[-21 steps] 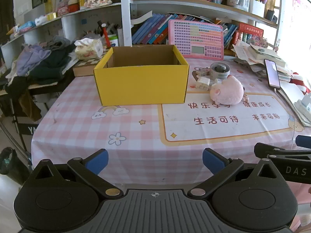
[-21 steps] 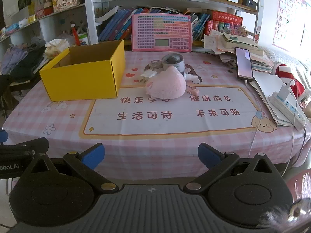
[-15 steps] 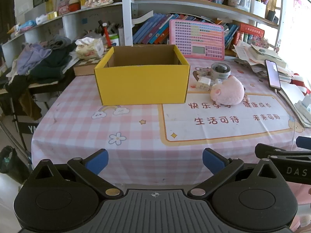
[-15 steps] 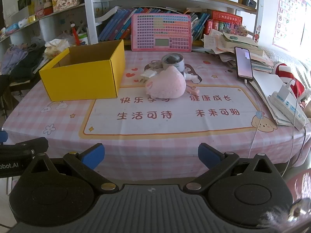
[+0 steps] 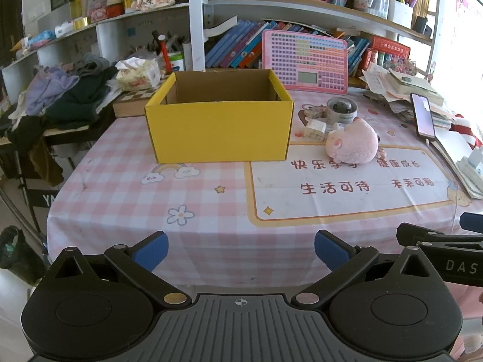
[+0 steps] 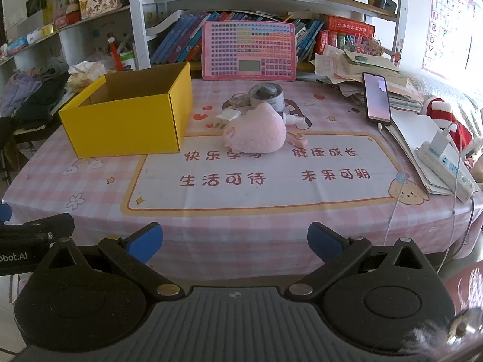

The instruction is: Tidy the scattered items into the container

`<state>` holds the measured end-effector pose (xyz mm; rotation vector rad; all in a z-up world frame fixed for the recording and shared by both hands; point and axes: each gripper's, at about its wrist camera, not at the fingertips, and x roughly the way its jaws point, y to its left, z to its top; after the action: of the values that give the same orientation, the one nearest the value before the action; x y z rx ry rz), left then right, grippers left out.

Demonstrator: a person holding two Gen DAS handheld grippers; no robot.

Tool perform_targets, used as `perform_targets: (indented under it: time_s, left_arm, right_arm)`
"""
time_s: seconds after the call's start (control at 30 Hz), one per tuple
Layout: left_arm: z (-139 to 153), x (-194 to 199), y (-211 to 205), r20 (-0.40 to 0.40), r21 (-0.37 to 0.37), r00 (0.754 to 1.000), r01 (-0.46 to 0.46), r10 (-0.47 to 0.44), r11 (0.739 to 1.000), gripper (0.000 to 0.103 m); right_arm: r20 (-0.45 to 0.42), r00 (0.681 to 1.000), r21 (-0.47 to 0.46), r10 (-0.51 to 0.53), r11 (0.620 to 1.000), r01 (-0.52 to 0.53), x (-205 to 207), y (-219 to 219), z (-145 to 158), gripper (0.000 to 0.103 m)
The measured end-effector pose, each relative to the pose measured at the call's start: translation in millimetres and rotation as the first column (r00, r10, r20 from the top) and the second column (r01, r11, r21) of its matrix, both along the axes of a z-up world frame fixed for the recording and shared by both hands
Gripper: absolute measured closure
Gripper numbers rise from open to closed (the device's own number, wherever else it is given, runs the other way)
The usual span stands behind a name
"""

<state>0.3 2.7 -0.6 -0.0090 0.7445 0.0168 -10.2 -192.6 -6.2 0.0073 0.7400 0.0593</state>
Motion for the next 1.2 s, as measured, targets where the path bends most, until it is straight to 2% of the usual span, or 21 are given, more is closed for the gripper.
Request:
perform_targets:
  time_s: [1.2]
  left_arm:
    - [-3.2,5.2,4.2,-0.021,-0.011,1.000,0.004,-0.004,1.000,0.000]
  right_arm:
    - [-0.014,1.000,-0.002,0.016,1.000,-0.016,4.4,7.1,-0.4,0.000]
